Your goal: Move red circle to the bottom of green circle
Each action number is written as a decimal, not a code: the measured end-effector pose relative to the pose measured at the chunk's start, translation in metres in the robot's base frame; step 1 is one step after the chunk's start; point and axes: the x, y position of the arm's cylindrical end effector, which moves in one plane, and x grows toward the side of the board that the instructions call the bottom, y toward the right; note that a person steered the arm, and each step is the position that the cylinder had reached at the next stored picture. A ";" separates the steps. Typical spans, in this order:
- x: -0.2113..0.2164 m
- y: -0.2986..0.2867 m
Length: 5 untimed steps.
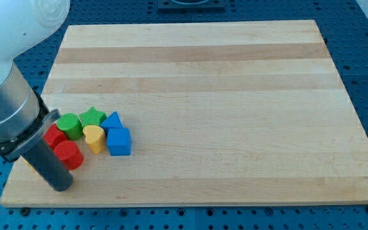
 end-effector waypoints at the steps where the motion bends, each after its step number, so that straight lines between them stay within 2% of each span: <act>1: -0.012 0.000; 5: -0.022 0.000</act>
